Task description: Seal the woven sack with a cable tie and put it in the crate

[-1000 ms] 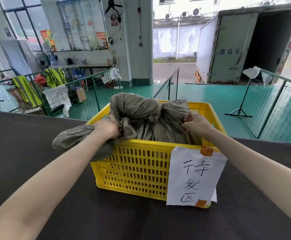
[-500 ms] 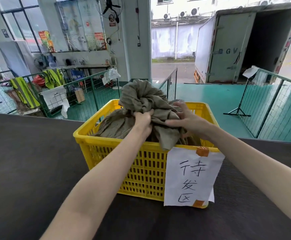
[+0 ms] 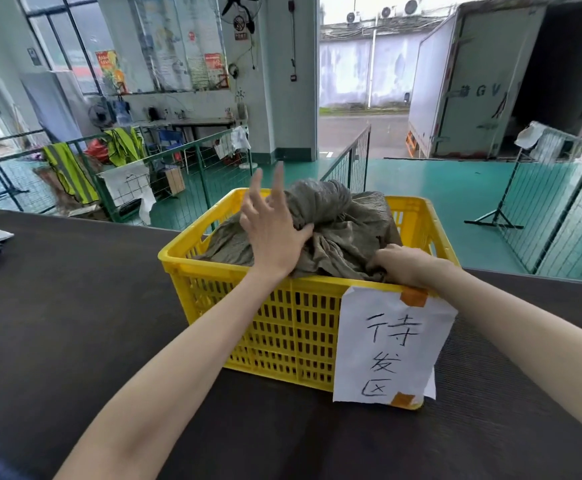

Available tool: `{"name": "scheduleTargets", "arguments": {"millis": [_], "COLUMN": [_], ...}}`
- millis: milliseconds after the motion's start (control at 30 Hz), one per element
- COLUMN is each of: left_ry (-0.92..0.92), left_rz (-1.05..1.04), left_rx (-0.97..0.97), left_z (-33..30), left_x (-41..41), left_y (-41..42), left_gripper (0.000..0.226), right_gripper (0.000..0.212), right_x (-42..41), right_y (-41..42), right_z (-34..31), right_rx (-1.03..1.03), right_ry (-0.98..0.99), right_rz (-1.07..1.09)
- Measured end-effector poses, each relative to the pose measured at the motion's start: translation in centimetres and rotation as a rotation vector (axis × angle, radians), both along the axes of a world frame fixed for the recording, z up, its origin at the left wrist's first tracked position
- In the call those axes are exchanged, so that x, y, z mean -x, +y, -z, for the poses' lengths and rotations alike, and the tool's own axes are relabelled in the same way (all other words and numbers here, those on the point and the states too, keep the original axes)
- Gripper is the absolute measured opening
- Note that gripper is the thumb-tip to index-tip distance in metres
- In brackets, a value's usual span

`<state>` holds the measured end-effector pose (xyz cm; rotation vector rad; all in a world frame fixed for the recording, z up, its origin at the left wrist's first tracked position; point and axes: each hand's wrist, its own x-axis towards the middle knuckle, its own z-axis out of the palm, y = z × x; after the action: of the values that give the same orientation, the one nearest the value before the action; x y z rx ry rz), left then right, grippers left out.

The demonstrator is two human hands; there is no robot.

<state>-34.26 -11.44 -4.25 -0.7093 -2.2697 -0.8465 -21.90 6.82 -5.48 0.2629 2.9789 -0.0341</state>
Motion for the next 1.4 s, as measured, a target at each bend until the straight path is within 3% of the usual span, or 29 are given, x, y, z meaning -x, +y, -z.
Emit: {"name": "scheduleTargets", "arguments": {"millis": [67, 167, 233, 300, 367, 433, 567, 667, 733, 833, 967, 1067, 1267, 1400], "left_ry": [0.077, 0.069, -0.054, -0.291, -0.552, -0.695, -0.845, -0.89, -0.865, -0.752, -0.542, -0.447, -0.502, -0.541], "left_rz": [0.025, 0.107, 0.24, 0.371, 0.465, 0.508, 0.437, 0.422, 0.451, 0.475, 0.532, 0.525, 0.536, 0.516], "left_rx": [0.275, 0.5, 0.621, 0.683, 0.651, 0.746, 0.957, 1.014, 0.973, 0.728, 0.569, 0.436, 0.109, -0.127], "left_z": [0.0, 0.5, 0.3, -0.9, -1.9, -2.1, -0.8, -1.0, -1.1, -0.5, -0.8, -2.1, -6.0, -8.2], "left_x": [0.1, -0.2, -0.4, -0.5, -0.7, -0.8, -1.3, -1.6, -1.7, -1.6, -2.2, -3.2, -6.3, -9.1], "left_y": [-0.5, -0.9, -0.8, -0.8, -0.9, -1.0, 0.0, 0.6, 0.3, -1.1, -2.6, -2.8, -2.3, -1.7], "left_gripper": [0.086, 0.061, 0.051, 0.038, 0.037, 0.046, 0.065, 0.062, 0.056, 0.047, 0.031, 0.026, 0.027, 0.029], "right_gripper": [0.025, 0.039, 0.038, 0.038, 0.032, 0.026, 0.022, 0.024, 0.022, 0.024, 0.023, 0.017, 0.02, 0.021], "right_x": [0.0, -0.2, -0.7, -1.1, -1.7, -1.9, -2.3, -2.5, -2.9, -3.8, -4.9, -5.5, -8.3, -10.5], "right_y": [0.6, 1.0, 1.1, 1.3, 1.3, 1.2, 1.1, 0.8, 0.6, 0.6, 1.3, 1.6, 1.5, 2.0], "right_z": [-0.2, -1.1, -1.6, -1.9, -2.1, -2.3, -1.9, -1.5, -1.5, -1.8, -2.3, -3.5, -7.2, -9.6], "right_rx": [0.082, 0.153, 0.178, 0.213, 0.262, 0.301, 0.474, 0.481, 0.467, 0.481, 0.506, 0.667, 0.913, 1.016], "right_ry": [-0.089, -0.179, -0.252, -0.296, -0.303, -0.252, -0.105, -0.11, -0.11, -0.035, 0.242, 0.447, 0.768, 0.82], "right_rz": [0.004, 0.069, 0.1, 0.152, 0.189, 0.194, 0.233, 0.265, 0.277, 0.228, 0.17, 0.175, 0.216, 0.216]}}
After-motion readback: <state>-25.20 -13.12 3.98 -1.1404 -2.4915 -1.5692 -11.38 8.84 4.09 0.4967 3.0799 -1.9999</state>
